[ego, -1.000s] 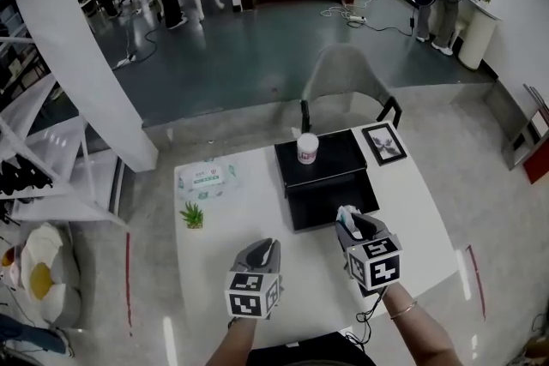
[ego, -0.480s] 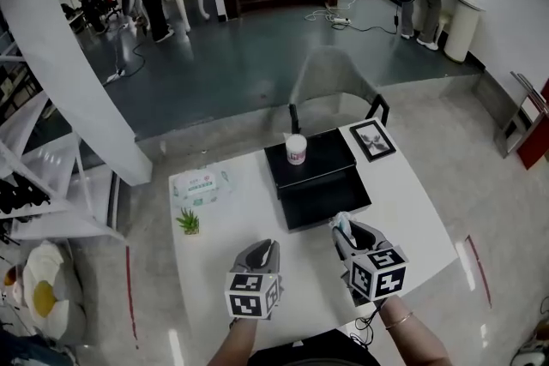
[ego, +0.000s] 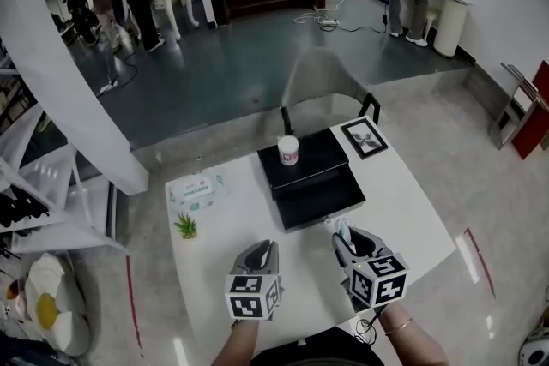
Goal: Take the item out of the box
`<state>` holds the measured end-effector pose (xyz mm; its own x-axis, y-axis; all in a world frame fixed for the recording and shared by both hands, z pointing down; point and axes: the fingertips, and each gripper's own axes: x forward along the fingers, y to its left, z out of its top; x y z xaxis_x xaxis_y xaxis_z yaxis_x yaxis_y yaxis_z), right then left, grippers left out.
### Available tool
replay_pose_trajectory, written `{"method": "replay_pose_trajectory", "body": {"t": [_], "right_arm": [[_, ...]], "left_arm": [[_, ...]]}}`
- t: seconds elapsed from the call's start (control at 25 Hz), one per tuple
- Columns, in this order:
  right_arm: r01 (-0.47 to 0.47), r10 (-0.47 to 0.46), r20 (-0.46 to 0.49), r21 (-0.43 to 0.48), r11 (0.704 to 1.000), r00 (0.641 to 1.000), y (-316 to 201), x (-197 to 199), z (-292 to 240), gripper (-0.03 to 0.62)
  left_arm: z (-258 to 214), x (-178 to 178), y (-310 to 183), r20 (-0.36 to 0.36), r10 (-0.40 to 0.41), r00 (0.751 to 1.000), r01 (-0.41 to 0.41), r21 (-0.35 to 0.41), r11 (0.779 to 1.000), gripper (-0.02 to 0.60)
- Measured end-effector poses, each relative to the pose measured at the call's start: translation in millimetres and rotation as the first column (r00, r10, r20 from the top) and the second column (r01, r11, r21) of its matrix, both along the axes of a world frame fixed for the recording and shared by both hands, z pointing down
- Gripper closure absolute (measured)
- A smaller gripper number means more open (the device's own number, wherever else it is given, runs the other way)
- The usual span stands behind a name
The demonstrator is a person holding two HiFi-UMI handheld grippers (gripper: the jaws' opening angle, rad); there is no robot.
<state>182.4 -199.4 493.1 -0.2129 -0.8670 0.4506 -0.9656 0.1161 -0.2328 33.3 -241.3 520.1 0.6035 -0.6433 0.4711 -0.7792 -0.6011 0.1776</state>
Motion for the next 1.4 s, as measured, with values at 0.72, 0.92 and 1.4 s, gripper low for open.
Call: {"method": "replay_pose_trajectory", "body": {"t": [0.72, 0.92, 1.4], "right_arm": [[-0.041, 0.041, 0.009, -0.002, 0.999, 0.999, 8.6, 5.2, 2.5, 0.485], [-0.04, 0.04, 0.013, -0.006, 0.999, 0.999, 8.8, 5.1, 4.8, 0.485], [-0.023, 0.023, 0.021, -0.008, 1.0, 1.0, 5.3, -1.9, 7.4, 0.485]], "left_arm": [[-0.6, -2.6, -1.3, -0.004, -0.007, 1.0, 0.007, -0.003, 1.0, 0.546], [0.0, -3.5, -1.3, -0.003, -0.012, 1.0, 0.012, -0.004, 1.0, 0.546], [1.1, -7.1, -5.6, -0.007, -0.025, 1.0, 0.025, -0.006, 1.0, 0.546]]}}
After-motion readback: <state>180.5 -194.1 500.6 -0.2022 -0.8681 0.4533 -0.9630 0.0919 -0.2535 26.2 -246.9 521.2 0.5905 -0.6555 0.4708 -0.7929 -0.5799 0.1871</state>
